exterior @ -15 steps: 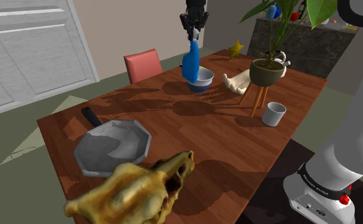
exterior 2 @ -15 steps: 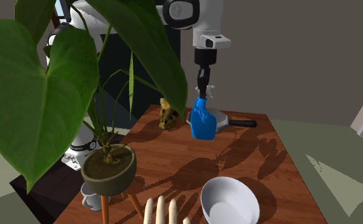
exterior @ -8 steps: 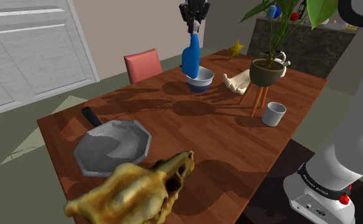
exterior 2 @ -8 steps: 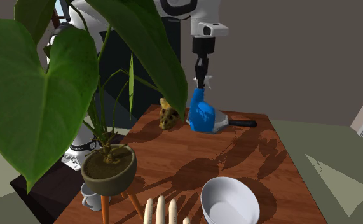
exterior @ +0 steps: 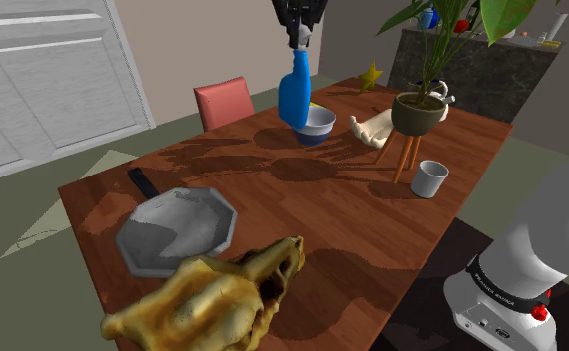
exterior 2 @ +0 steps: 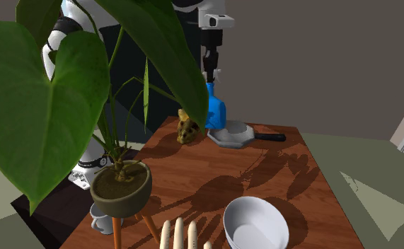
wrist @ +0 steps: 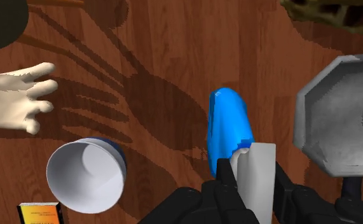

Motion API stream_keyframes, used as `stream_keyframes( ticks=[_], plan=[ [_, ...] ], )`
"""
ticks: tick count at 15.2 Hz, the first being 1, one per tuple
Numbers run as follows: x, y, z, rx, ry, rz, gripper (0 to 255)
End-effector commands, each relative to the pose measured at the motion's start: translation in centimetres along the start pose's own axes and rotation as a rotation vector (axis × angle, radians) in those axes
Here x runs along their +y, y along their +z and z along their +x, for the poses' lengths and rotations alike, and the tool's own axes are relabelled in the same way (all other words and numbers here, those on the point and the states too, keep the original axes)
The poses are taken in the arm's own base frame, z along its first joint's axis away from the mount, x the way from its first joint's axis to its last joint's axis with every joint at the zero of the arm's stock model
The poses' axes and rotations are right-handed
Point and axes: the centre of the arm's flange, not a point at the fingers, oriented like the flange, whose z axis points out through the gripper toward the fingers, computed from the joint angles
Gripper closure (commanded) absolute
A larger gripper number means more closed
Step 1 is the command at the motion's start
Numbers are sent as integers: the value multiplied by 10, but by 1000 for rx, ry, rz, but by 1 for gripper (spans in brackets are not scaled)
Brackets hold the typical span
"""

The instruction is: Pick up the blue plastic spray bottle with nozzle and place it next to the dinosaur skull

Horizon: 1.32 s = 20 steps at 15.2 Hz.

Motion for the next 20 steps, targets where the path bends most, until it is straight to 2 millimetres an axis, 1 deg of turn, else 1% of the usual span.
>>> stream_keyframes(
  ticks=[1, 13, 14, 20],
  plan=[
    [-18, -9, -13, 0, 1, 0, 255],
    [-132, -61, -110, 0, 1, 0, 255],
    [-146, -67, -122, 0, 1, 0, 255],
    [-146, -36, -122, 0, 1, 0, 255]
  ],
)
